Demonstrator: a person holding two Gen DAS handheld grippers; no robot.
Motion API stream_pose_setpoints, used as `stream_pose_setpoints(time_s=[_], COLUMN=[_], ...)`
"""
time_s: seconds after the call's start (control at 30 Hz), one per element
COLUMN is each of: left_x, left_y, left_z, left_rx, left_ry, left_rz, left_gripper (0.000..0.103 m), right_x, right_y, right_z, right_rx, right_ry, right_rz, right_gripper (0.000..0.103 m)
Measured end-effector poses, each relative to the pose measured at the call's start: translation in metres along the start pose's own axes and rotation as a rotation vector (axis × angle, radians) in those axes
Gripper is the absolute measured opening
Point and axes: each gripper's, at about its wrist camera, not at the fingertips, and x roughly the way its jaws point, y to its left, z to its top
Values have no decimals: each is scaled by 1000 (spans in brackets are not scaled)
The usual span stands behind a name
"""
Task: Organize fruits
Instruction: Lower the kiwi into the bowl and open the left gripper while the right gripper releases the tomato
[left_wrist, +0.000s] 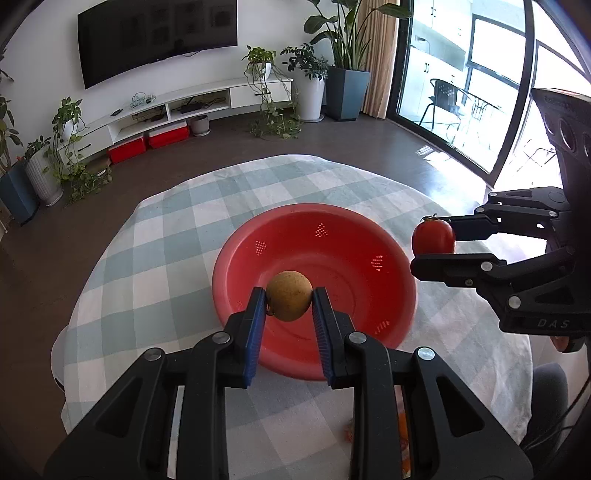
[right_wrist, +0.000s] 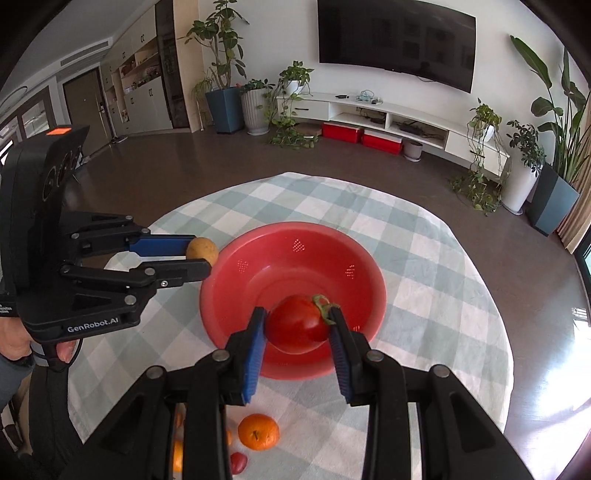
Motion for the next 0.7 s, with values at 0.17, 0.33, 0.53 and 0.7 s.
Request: stream_pose_setpoints(time_s=[0.17,0.33,0.53,0.7], left_x=[49,78,107,119], left_y=[5,-2,-4,-4], left_z=[10,8,-3,-4], left_rx=[24,56,63,60], left_ry=[73,118,176,191], left_rz=[13,13,14,17], left_gripper=[24,24,24,24], right_x=[44,72,90,97], right_y=[-1,-3,-7,-10], right_z=[7,3,-3,-5], right_rx=[-25,-37,-38,-37], right_ry=[97,160,205,217], right_rz=[-22,-24,-25,-21], right_gripper=[36,36,36,36])
